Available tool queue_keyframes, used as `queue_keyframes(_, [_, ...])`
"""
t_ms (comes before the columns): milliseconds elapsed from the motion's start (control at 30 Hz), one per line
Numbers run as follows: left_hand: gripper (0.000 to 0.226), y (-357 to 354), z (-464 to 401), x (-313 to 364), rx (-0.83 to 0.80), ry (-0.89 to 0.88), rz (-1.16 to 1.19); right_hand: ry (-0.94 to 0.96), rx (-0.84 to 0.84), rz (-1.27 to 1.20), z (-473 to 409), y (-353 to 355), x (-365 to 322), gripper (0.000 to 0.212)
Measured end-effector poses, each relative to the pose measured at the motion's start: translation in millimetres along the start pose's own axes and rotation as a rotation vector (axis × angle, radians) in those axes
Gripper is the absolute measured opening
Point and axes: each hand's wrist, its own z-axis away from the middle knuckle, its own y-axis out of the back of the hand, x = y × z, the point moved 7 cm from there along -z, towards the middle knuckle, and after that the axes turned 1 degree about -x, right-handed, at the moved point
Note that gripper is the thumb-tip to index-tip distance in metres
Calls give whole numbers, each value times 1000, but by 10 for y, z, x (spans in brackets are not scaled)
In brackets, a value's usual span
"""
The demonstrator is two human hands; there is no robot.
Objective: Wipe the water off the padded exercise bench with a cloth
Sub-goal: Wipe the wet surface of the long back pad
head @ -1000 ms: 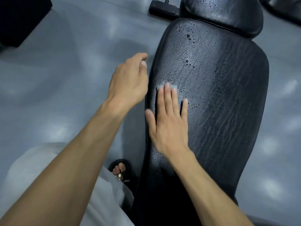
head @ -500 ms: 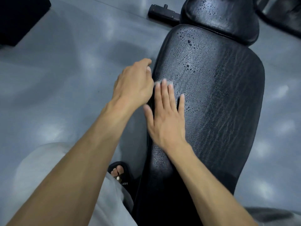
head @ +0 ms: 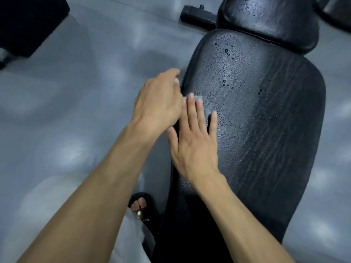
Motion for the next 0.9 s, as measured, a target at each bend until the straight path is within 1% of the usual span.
queue_keyframes(67, [37, -38, -22, 44, 3, 16, 0, -18, -16, 24, -282, 29, 46, 73])
queue_keyframes(100, [36, -62, -44, 72, 8, 15, -1, -10, -15, 9, -277, 16, 50, 73])
queue_keyframes(233, [39, -83, -137, 195, 70, -72, 67, 39, -37, -110, 552, -48, -49, 75])
queue_keyframes(300, [41, -70, -219, 198, 101, -68, 122, 72, -39, -121, 712, -72, -66, 75])
queue_keyframes(367, [43, -59, -324, 234, 129, -58, 144, 92, -56, -85, 400, -82, -32, 73])
queue_keyframes(467, [42, -17, -478, 378, 174, -73, 158, 127, -109, -45, -317, 19, 34, 73])
queue_keyframes(533, [42, -19, -565, 453, 181, -79, 153, 136, -130, -11, -521, 52, 84, 74])
queue_keyframes(600, [42, -31, -649, 474, 158, -80, 121, 145, -129, 1, -401, 75, 102, 71])
queue_keyframes(767, [38, -62, -765, 529, 74, -72, 54, 229, -170, -7, 486, 2, 273, 76])
queue_keyframes(900, [38, -74, -660, 635, 84, -141, 49, 231, -95, -35, 449, 16, 283, 73])
